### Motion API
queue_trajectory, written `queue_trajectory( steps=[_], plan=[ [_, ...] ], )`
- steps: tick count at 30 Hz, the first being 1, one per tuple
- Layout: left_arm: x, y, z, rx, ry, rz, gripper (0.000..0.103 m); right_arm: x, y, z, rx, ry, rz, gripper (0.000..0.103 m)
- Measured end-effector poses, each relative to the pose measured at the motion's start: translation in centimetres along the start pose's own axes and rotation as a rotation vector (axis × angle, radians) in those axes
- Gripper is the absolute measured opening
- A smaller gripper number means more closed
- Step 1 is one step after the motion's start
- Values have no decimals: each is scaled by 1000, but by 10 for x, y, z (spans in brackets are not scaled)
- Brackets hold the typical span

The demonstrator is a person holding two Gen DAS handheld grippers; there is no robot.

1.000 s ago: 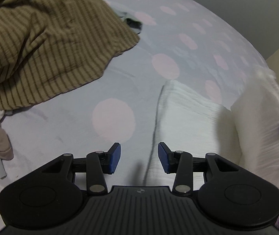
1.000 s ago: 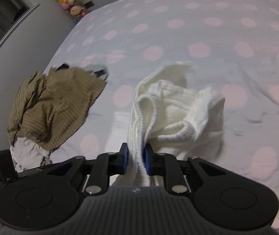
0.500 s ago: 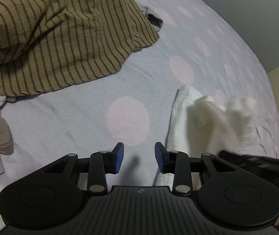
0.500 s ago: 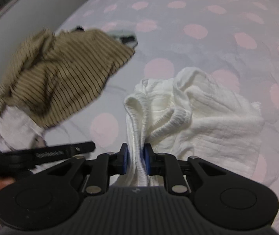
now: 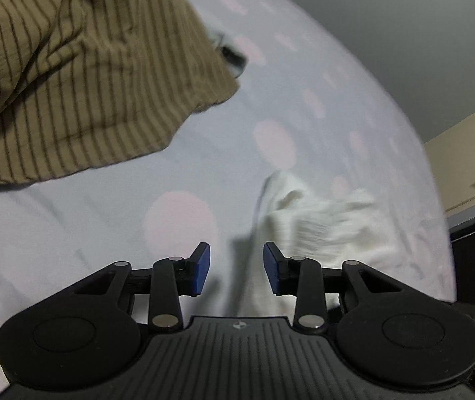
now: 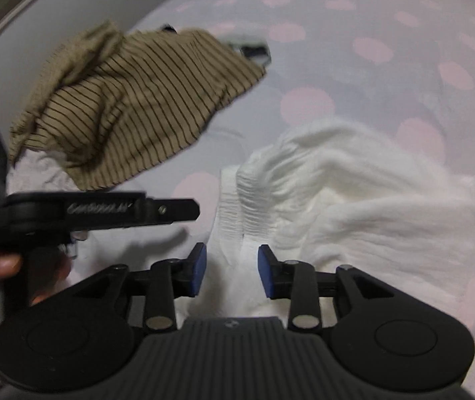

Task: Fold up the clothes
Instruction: 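Lift the folded white trousers with the right gripper, then grasp the trouser waistband with the left gripper beside the right gripper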

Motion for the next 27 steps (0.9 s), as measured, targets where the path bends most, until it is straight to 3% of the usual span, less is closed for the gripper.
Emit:
queue_trajectory(
  steps=[2, 5, 8, 11, 13, 15, 16, 17, 18, 19, 20, 22, 25, 27],
  plan=[
    [-1, -1, -4, -39, 3, 0, 42, -7, -21, -13, -15, -2, -35, 42],
    [-5, 2, -10, -82, 8, 27, 51, -24, -45, -33, -105, -45, -69, 53],
    [-11, 12, -14, -50, 22, 105, 55, -50, -55, -51, -182, -106, -62, 57],
    [-16, 20, -16, -30, 26, 157, 55, -80, -54, -65, -198, -107, -23, 61],
    [-19, 25, -17, -20, 27, 183, 55, -99, -50, -74, -185, -80, 6, 70],
    [-22, 30, -18, -9, 27, 209, 52, -110, -43, -78, -186, -53, 17, 70],
    [-23, 32, -19, -4, 27, 222, 49, -114, -38, -81, -196, -42, 24, 70],
    [-25, 35, -19, 1, 27, 236, 39, -117, -34, -83, -198, -39, 30, 69],
    [-26, 37, -20, 5, 27, 247, 29, -119, -31, -84, -198, -36, 35, 61],
    [-27, 36, -20, -9, 23, 239, 27, -119, -28, -85, -195, -37, 40, 38],
    [-27, 35, -20, -17, 21, 225, 23, -119, -27, -87, -204, -37, 37, 26],
    [-30, 28, -20, -52, 7, 211, 20, -120, -30, -94, -219, -18, 27, 12],
    [-32, 20, -28, -123, 9, 215, 19, -120, -42, -108, -229, 27, 7, 10],
    [-35, 22, -31, -114, 8, 240, 19, -123, -49, -117, -217, 40, 3, 10]
  ],
)
Point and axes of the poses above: each gripper's, at about its wrist camera, not at the fingertips, and y roughly the way its jaws point, z to its left, x to its top, the point moved 1 cm from there along y, roughly the way its jaws point, and after that the axes turned 12 degrees about -x, right-handed, at the moved point
